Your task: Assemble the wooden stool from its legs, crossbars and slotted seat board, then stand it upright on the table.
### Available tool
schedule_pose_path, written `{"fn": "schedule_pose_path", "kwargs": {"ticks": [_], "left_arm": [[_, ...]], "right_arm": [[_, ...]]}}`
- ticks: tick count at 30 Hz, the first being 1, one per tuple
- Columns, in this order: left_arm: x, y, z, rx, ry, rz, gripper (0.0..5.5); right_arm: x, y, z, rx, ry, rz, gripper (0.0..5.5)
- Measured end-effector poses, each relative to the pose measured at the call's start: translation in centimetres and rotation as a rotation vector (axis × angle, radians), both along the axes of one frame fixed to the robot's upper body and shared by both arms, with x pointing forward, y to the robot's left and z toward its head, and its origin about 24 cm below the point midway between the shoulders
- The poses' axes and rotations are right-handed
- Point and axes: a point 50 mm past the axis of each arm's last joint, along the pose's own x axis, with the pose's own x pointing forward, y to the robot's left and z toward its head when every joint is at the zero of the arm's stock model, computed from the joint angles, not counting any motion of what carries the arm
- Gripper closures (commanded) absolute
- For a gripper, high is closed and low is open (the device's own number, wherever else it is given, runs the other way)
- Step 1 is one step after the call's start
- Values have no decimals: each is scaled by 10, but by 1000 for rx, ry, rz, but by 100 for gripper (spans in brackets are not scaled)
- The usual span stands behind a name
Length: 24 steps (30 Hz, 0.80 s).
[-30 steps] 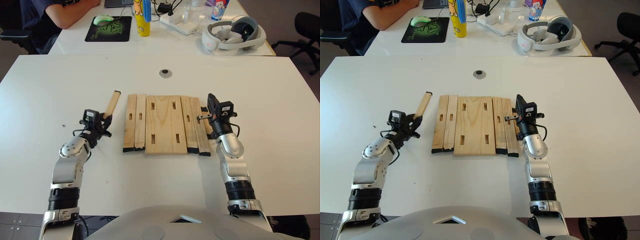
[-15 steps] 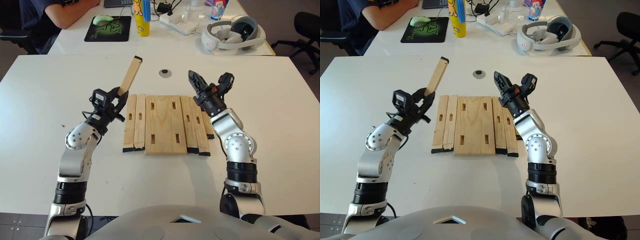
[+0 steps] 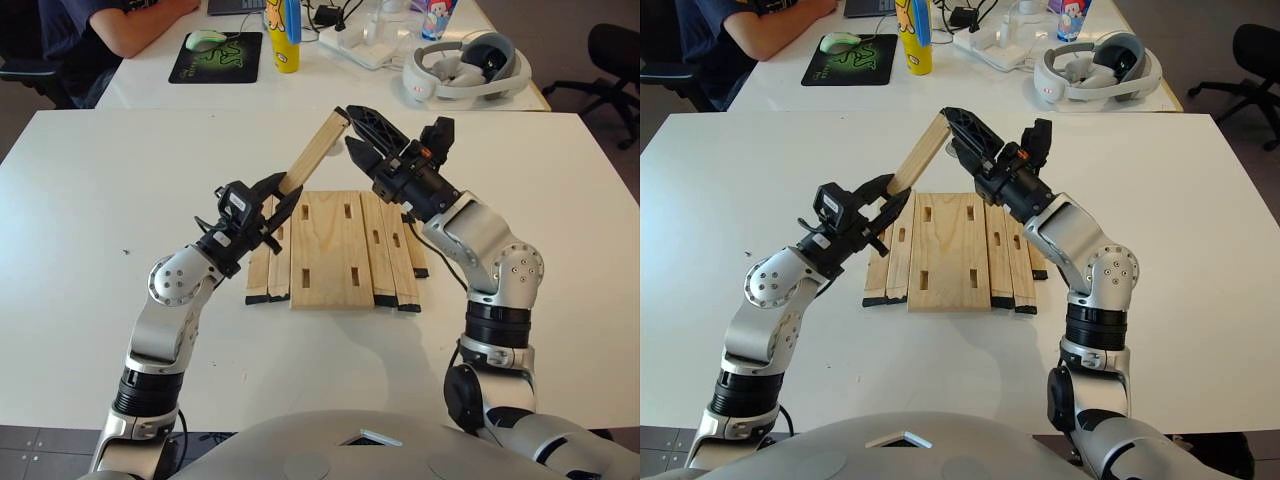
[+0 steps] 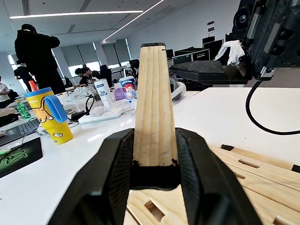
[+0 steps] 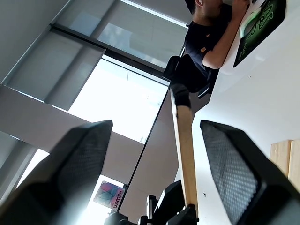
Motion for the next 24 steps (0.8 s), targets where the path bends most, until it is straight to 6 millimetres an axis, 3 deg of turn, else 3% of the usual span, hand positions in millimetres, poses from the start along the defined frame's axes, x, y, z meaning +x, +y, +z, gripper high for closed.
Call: {"fn": "schedule_pose_path", "kwargs": {"ticks": [2, 6, 16, 24], "left_arm": [[-1, -1, 1, -23, 19, -13, 419], [-2, -3, 2, -44, 37, -31, 419], [-5, -9, 3, -46, 52, -65, 419], [-6, -9, 4, -37, 48, -74, 419]], "right_arm": [[0, 1, 0, -4, 1, 4, 207], [2, 1, -2, -30, 6, -5, 305], [3, 0, -4, -54, 2, -25, 482], [4, 0, -6, -80, 2, -38, 504]]}}
